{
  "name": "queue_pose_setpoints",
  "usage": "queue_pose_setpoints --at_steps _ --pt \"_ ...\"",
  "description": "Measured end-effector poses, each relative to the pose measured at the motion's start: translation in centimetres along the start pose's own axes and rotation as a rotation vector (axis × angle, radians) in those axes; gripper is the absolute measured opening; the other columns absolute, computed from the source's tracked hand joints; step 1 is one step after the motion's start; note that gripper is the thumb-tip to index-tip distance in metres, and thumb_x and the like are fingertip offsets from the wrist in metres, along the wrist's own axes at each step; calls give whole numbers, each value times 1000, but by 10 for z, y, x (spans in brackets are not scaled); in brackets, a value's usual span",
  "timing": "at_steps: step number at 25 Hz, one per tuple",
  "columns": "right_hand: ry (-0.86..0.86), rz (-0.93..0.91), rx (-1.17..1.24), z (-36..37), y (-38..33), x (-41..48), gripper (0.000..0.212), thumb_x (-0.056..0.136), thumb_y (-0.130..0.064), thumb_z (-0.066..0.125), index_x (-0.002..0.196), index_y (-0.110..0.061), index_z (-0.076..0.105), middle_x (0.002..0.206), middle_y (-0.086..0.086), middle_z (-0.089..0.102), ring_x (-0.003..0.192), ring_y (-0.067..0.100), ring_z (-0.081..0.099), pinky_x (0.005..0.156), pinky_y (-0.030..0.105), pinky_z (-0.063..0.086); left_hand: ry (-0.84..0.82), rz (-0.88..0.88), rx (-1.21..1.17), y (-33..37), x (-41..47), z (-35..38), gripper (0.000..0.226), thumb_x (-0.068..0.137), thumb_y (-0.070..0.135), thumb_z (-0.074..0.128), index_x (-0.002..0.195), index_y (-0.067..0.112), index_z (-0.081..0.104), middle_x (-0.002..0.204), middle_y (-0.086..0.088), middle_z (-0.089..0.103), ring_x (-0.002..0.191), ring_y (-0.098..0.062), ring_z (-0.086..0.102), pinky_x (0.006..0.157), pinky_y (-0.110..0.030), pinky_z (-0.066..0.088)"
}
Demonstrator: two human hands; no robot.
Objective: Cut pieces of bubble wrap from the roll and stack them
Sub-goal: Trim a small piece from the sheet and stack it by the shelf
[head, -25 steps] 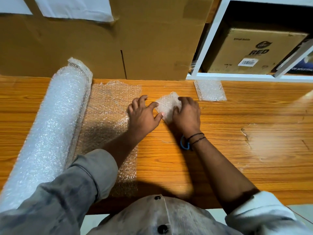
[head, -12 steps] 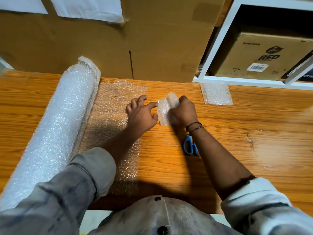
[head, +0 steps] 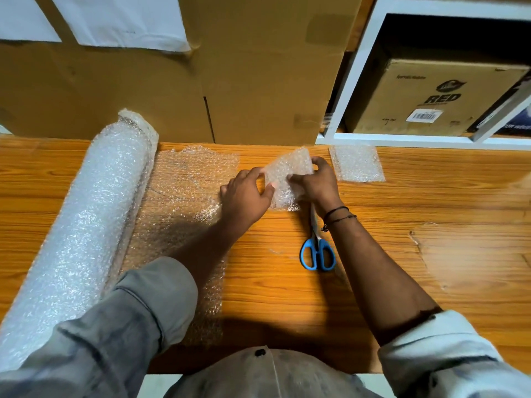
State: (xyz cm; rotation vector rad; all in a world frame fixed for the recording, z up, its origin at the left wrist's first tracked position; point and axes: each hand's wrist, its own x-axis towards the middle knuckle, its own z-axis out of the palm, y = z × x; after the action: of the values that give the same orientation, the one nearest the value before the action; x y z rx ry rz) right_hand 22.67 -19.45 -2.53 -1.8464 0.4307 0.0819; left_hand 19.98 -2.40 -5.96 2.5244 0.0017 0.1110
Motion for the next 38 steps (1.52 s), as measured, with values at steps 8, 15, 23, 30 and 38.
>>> queue_pose_setpoints --at_steps 8,15,23,30,38 --pt "106 8 191 -75 6 35 43 93 -41 68 129 -17 64 106 -11 66 108 21 65 103 50 54 -202 -440 -982 92 48 29 72 90 12 79 149 19 40 117 4 64 92 -16 71 72 -38 64" --pt "173 -109 -80 -153 25 85 74 85 -20 83 150 -24 48 124 2 63 116 23 64 102 43 54 -174 -390 -941 151 79 81 88 87 -13 67 156 27 32 137 -7 63 98 -23 71 83 -52 60" --pt "131 -293 -351 -182 39 124 64 90 -19 77 149 -13 52 130 15 65 122 27 59 100 29 43 3 -207 -340 179 78 117 68 89 13 71 150 25 44 136 -8 58 120 -25 58 98 -41 54" --pt "179 -281 -303 -179 53 125 41 101 -19 59 139 -5 61 122 18 72 117 36 64 96 36 48 -14 -227 -319 184 82 120 66 87 4 71 148 18 48 131 -8 64 113 -29 63 89 -42 59" --pt "258 -374 -637 -174 66 123 46 102 -26 53 144 -8 56 142 18 58 126 42 49 104 48 40 17 -223 -275 173 84 119 70 88 32 78 148 19 45 132 -8 61 120 -26 58 88 -34 51"
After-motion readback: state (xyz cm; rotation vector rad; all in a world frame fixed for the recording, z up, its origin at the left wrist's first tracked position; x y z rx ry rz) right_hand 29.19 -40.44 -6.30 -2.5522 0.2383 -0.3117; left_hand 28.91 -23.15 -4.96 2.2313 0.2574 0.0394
